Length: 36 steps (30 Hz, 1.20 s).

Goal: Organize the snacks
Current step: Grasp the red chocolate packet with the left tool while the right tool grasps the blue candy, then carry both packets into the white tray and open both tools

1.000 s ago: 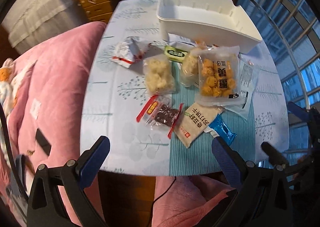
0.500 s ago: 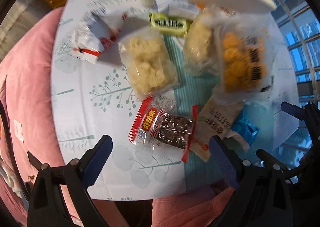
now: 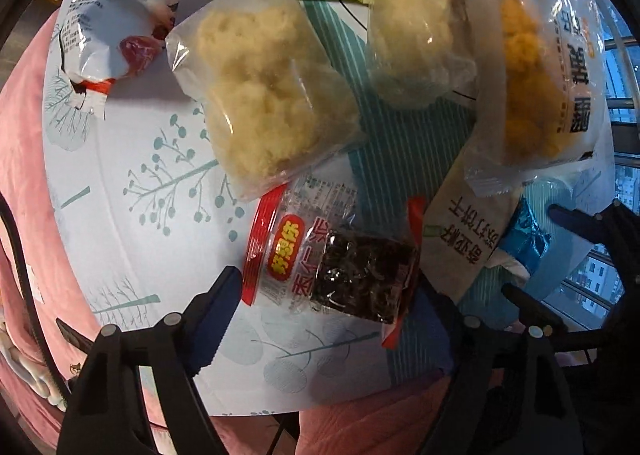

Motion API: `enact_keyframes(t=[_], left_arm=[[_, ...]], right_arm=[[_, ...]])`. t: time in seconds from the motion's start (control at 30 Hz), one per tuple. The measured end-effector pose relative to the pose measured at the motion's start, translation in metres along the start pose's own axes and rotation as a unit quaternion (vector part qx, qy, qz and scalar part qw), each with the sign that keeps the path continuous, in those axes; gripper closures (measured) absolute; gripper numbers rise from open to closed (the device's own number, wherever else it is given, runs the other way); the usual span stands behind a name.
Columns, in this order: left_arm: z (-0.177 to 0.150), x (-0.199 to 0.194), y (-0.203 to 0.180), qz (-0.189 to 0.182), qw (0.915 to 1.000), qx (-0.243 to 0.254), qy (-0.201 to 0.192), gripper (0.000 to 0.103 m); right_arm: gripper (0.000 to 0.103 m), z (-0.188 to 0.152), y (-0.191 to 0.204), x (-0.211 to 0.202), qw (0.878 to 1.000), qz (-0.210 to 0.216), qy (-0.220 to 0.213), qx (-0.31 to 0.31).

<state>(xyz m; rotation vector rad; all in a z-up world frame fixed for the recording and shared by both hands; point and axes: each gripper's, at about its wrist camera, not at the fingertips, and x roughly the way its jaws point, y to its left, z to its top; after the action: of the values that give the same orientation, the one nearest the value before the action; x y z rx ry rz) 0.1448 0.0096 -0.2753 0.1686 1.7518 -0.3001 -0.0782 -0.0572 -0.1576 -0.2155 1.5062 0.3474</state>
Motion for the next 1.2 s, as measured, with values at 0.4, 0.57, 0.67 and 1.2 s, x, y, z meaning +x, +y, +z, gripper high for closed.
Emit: enact_keyframes(t=[0.4,0.57,0.67,1.2], left_arm=[[0.011,-0.015,-0.012,-0.029,0.9994,-0.006,-0.019,0.053],[0.001,-0.021,-0.02,-0.033,0.9989,-0.016,-0.03,0.06],[-0.014,-0.028,-0.016,-0.034,0.9984,-0.031,-0.034,0.06],[-0.071,-0.093,-0.042,-0.023,0.9876,-0.116,-0.103,0.061]], right_arm=[[0.066,0.014,0.009,0.012,1.0,-0.018,0.005,-0.017],[0.07,0.007,0.002,0.007,1.0,-0.013,0.004,-0.019],[0.071,0.004,-0.002,0.005,1.0,-0.012,-0.002,-0.021],[0.074,-0.037,-0.042,-0.043,0.998,-0.005,-0.061,-0.017]])
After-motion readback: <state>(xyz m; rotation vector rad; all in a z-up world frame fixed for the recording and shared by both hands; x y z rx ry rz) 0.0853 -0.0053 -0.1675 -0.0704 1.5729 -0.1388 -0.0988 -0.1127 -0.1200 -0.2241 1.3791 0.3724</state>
